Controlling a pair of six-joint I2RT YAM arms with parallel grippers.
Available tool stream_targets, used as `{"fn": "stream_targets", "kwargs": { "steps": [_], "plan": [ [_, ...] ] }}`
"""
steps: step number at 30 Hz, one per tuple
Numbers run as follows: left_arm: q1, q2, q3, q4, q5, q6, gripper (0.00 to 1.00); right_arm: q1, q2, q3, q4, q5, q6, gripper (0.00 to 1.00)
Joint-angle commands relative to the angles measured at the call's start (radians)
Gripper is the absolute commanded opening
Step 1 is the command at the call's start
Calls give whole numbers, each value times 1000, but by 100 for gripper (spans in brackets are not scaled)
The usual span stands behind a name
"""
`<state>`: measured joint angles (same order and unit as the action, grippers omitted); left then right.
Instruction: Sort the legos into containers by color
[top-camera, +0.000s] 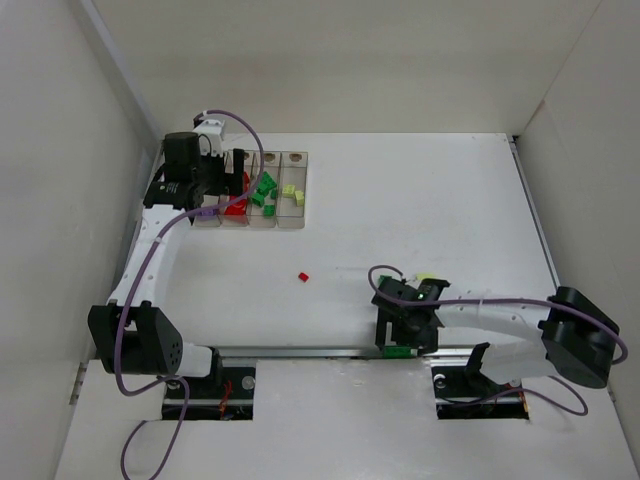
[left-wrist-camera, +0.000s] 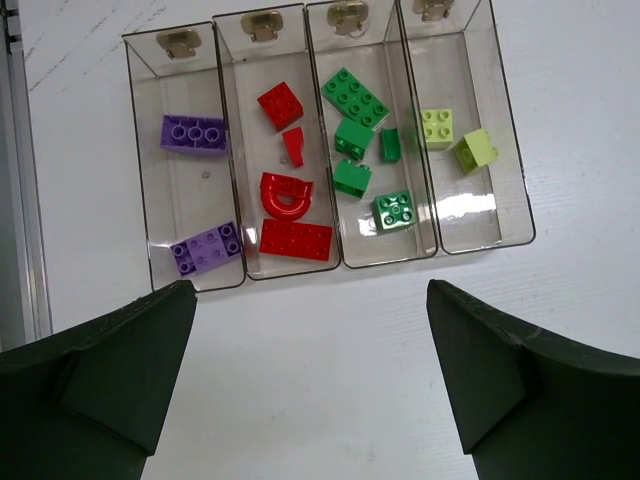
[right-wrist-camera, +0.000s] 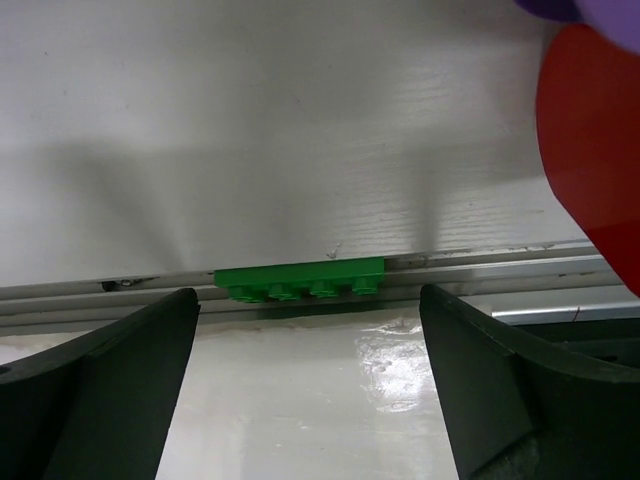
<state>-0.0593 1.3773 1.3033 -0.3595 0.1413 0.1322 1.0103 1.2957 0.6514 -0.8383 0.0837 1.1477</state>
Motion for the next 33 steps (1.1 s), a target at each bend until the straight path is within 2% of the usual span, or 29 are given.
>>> {"fn": "stream_targets", "kwargs": {
  "steps": [1, 5, 6, 8, 9, 11, 12, 15, 21, 25, 28, 29, 33],
  "plan": [
    [-5, -7, 48, 11, -6, -11, 100, 13, 23, 21, 34, -2, -11, 96],
    [-5, -7, 48, 11, -6, -11, 100, 31, 97, 21, 80, -36, -34, 85],
    [-5, -7, 48, 11, -6, -2, 100, 31, 97, 21, 90, -45, -34, 79],
    [-5, -7, 48, 11, -6, -2, 100, 31, 109, 10, 90, -45, -34, 75],
    [-5, -7, 48, 11, -15, -2, 100, 31, 109, 10, 79, -45, -34, 67],
    [-5, -7, 48, 11, -16, -2, 100, 31, 82, 34, 55, -15, -25, 58],
    [-5, -7, 48, 11, -16, -2, 100, 31, 51, 46, 20, -1, -25, 49],
    [-5, -7, 48, 11, -16, -2, 100, 31, 2, 112, -51, 53, -37, 39],
    [-17, -7, 48, 1, 26, 29, 97, 31, -59, 327, -146, 108, -84, 37],
    [-69, -7, 89, -48, 90, 134, 96, 31, -81, 573, -156, 210, -140, 37],
    [-102, -7, 119, -100, 171, 269, 96, 31, -23, 729, -156, 324, -227, 37],
    [-115, -18, 119, -117, 196, 303, 96, 31, 28, 842, -156, 341, -256, 37],
    [-125, -105, 142, -228, 397, 512, 96, -68, 158, 1091, -156, 323, -408, 34]
  ]
}}
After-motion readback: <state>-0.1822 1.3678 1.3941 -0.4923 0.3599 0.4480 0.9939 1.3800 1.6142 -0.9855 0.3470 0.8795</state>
